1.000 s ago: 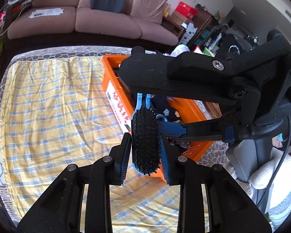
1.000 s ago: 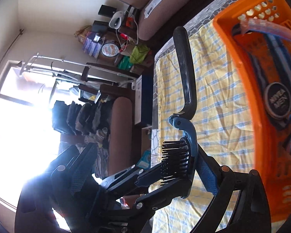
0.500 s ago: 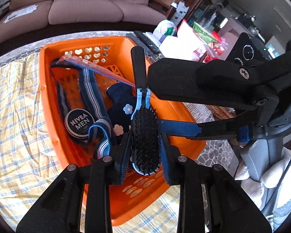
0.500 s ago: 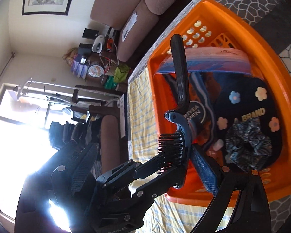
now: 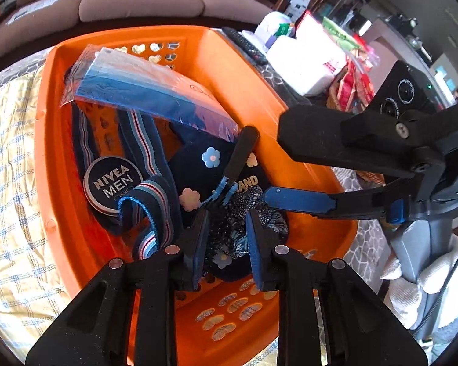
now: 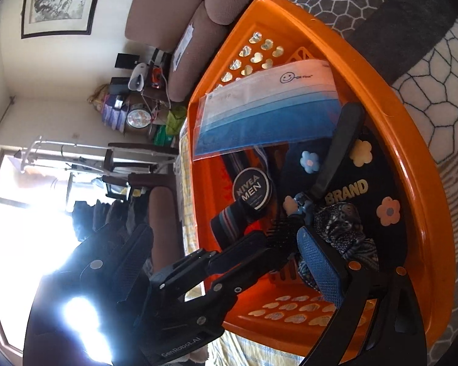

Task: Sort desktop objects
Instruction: 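Carry the hairbrush with the left gripper over the orange basket, then lower the hairbrush into the basket and open the left gripper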

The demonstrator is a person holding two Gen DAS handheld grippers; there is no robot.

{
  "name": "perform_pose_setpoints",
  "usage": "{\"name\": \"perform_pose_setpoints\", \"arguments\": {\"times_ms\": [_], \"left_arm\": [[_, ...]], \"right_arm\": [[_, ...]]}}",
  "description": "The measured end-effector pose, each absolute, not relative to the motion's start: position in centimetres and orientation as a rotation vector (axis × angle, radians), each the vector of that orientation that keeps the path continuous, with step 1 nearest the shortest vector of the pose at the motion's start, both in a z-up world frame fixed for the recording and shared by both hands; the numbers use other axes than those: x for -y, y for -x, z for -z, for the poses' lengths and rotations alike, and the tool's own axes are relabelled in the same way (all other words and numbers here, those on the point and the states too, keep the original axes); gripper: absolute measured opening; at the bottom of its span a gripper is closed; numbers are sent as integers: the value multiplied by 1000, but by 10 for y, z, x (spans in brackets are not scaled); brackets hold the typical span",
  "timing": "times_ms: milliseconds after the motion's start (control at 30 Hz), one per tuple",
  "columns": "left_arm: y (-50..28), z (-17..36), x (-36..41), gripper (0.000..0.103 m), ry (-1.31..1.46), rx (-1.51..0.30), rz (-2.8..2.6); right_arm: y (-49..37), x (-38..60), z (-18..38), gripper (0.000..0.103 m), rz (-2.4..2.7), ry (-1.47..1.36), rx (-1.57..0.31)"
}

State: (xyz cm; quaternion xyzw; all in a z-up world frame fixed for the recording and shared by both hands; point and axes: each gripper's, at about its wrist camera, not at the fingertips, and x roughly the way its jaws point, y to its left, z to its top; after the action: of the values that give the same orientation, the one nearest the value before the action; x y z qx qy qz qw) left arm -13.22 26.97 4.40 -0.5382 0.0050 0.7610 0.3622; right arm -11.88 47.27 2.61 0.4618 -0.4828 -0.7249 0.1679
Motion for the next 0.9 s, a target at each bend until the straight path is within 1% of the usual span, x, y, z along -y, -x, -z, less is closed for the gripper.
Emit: {"name": "perform_pose_setpoints", "arguments": {"times_ms": [200,367,500,667,767,900], "left_arm": [[133,-58,-256,22,1353,7,-1987],[126,-80,-241,22,1316,-7,-2033],[118,-92,-220,30,1310,-18,-2076],[107,-101,-193,36,1313,-12,-2115],[99,-105,-175,38,1315,-5,-2131],[88,-112,-156,43,1307,2,-2158]], "right_arm": [[113,-477,-33,98,2084,-1309,1369],[106,-471,-45,98,2114,-1319,1337],[99,-463,-52,98,2162,-1353,1270],[85,-447,-55,97,2235,-1436,1127],[77,-436,-57,97,2251,-1467,1077],[67,-423,-63,97,2269,-1482,1028]]}}
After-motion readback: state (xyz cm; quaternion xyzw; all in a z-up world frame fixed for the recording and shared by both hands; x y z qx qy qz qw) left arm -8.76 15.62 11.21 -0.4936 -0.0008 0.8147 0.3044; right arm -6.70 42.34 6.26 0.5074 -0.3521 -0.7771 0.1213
